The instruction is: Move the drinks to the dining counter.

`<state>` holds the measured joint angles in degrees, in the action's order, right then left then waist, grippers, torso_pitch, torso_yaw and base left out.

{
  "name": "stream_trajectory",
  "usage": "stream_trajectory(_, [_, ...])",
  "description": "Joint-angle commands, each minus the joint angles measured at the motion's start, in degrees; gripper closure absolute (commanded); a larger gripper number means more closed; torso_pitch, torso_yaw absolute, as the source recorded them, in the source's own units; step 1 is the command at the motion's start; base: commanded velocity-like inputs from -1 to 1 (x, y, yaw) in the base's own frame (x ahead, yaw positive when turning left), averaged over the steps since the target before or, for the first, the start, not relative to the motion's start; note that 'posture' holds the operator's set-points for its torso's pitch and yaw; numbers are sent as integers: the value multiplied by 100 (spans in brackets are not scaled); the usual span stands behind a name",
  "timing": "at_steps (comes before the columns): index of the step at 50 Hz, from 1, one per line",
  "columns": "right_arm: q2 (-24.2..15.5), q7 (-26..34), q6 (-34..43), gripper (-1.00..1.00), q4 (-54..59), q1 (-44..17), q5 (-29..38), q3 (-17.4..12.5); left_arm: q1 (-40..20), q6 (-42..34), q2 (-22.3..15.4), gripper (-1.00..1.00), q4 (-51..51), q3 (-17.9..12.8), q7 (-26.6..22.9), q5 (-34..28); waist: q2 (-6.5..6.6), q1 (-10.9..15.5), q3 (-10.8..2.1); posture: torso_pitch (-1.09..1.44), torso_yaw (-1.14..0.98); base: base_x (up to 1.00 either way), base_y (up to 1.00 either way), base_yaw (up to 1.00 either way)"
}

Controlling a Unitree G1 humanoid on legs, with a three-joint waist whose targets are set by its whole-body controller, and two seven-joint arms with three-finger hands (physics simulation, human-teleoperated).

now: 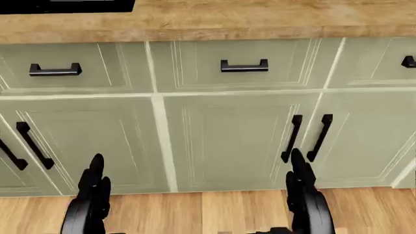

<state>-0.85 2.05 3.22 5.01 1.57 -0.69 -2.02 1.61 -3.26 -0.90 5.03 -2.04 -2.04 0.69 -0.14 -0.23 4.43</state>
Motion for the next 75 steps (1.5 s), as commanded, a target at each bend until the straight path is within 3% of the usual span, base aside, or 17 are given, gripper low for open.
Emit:
stream_trajectory(1, [-21, -16, -220, -100, -622, -169, -47, -25, -146, 250, -30, -100, -631, -44, -63, 122, -45, -12, -5, 0, 0, 0, 0, 0])
stream_trajectory(3, [-21, -43, -139, -100, -715, -199, -22, -16, -86, 115, -16, -100, -842, -20, -69, 134, -5, 48, -362, 0, 0, 0, 0, 0])
stream_trajectory(5, [-18, -45, -99, -100, -780, -205, -33, -18, -82, 80, -11, -100, -882, -5, -77, 124, -48, 36, -107, 0, 0, 0, 0, 0])
stream_trajectory(8, [-21, -67, -47, -100, -821, -227, -55, -39, -59, 50, -23, -100, -971, -11, -103, 121, -40, 52, -429, 0, 0, 0, 0, 0])
stream_trajectory(19, [-14, -100, -38, -100, -842, -276, -73, -23, -49, -133, -27, -100, -1240, -29, -104, 101, -18, 47, -493, 0, 0, 0, 0, 0])
stream_trajectory(31, [-116, -175, 1401, -100, -2364, -590, -219, -246, -540, -2223, -132, -100, -3438, -132, -145, 112, -21, 54, -517, 0, 0, 0, 0, 0])
stream_trajectory(32, [-124, -185, 1484, -100, -2338, -619, -215, -237, -564, -2254, -142, -100, -3472, -145, -155, 111, 4, 59, -594, 0, 0, 0, -14, 0])
stream_trajectory(35, [-127, -189, 1588, -100, -2475, -607, -219, -223, -613, -2373, -156, -100, -3579, -193, -161, 126, 445, 23, -301, 0, 0, 0, -96, 0])
stream_trajectory(38, [-130, -178, 1718, -100, -2640, -581, -222, -215, -539, -2261, -151, -100, -3532, -214, -188, 142, 468, 60, -374, 0, 0, 0, -100, 0])
stream_trajectory(47, [-139, -139, 1748, -100, -2751, -568, -246, -245, -510, -2195, -133, -100, -3496, -144, -211, 78, 85, 175, -255, 0, 0, 0, -100, 0])
stream_trajectory(51, [-129, -136, 1799, -100, -2828, -550, -257, -240, -468, -2203, -112, -100, -3544, -80, -225, 32, -479, 167, -403, 0, 0, 0, -100, 0])
stream_trajectory(60, [-108, -130, 1667, -100, -2728, -524, -250, -214, -453, -2163, -105, -100, -3526, -99, -250, 29, 9, 22, -177, 0, 0, 0, -100, 0])
stream_trajectory(62, [-109, -130, 1669, -100, -2730, -528, -246, -207, -468, -2173, -106, -100, -3529, -102, -248, 31, 366, 117, -314, 0, 0, 0, -100, 0])
stream_trajectory(68, [-112, -120, 1687, -100, -2755, -529, -255, -203, -438, -2144, -104, -100, -3523, -73, -248, 9, 319, 208, -356, 0, 0, 0, -100, 0])
stream_trajectory(71, [-98, -115, 1624, -100, -2699, -521, -240, -175, -445, -2108, -113, -100, -3485, -106, -265, 21, -79, 208, -289, 0, 0, 0, -100, 0])
stream_trajectory(72, [-98, -113, 1630, -100, -2708, -519, -236, -168, -448, -2150, -112, -100, -3527, -107, -261, 22, -491, 147, -424, 0, 0, 0, -100, 0])
stream_trajectory(75, [-101, -106, 1617, -100, -2710, -511, -233, -171, -455, -2152, -115, -100, -3533, -122, -268, 36, -207, 68, -279, 0, 0, 0, -100, 0])
